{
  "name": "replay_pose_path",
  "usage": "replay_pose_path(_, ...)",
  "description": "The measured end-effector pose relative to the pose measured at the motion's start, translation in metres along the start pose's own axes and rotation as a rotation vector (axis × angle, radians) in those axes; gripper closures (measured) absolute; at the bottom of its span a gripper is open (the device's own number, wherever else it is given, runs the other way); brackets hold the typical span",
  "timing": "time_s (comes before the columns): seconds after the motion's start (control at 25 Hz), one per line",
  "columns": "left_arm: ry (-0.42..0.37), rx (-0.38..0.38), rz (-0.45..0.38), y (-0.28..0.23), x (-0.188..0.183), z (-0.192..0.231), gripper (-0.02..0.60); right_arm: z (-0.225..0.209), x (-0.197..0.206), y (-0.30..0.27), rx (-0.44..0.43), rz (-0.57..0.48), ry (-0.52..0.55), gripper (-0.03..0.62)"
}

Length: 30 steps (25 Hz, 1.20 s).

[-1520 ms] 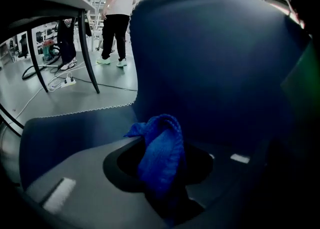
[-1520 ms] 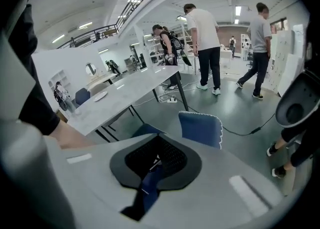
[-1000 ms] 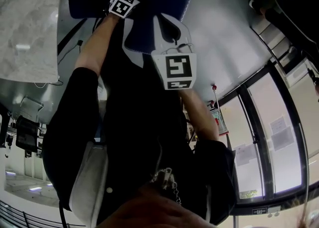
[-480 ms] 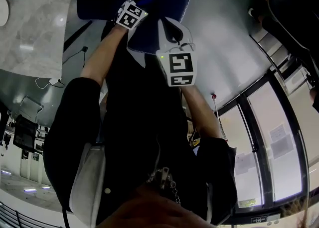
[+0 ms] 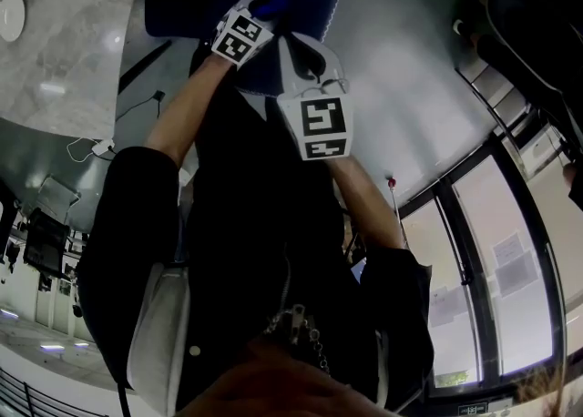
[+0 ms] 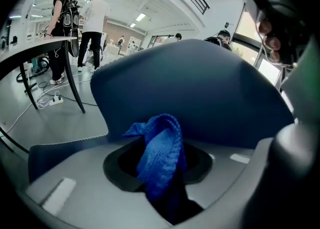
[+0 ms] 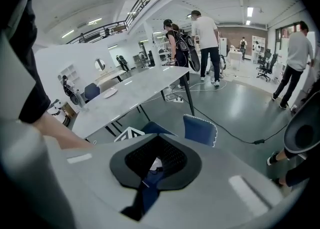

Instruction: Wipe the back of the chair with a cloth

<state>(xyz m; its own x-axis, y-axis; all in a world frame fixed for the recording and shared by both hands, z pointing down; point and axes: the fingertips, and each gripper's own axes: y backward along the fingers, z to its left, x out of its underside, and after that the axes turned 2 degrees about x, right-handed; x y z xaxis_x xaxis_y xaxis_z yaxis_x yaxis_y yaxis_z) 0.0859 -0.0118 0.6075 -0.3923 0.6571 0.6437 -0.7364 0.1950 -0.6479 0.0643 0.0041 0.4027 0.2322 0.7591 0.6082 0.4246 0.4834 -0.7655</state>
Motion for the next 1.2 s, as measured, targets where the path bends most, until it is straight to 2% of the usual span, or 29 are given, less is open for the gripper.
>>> replay_pose_path(0.24, -0.019, 0.009, -0.057, 0.018, -0.022, -0.012, 0.451, 0.01, -0.001, 0.006, -0.014, -0.014, -0.003, 0.591)
replay_pose_path(0.44, -0.006, 0.004, -0.098, 0.027, -0.038, -0.023, 0.451, -0.001, 0.002, 0.012, 0.002, -0.018, -0.025, 0.591)
replay_pose_path(0.6, 0.016, 0.024, -0.137, 0.038, -0.042, -0.023, 0.451, -0.003, 0.0, 0.01, 0.014, -0.022, -0.043, 0.591)
replay_pose_path(0.68, 0.003, 0.01, -0.148, 0.046, -0.043, -0.015, 0.449, 0.005, -0.004, 0.005, 0.012, -0.026, -0.042, 0.591)
replay_pose_path(0.8, -0.027, -0.047, -0.127, 0.05, -0.035, 0.012, 0.449, 0.02, -0.007, -0.008, -0.007, -0.032, -0.043, 0.591)
replay_pose_path(0.96, -0.019, -0.085, -0.089, 0.041, -0.009, 0.053, 0.449, 0.037, -0.007, -0.036, -0.007, -0.032, -0.09, 0.591)
replay_pose_path(1.2, 0.01, -0.068, -0.058, 0.014, 0.033, 0.079, 0.449, 0.036, 0.015, -0.081, 0.061, -0.019, -0.108, 0.591)
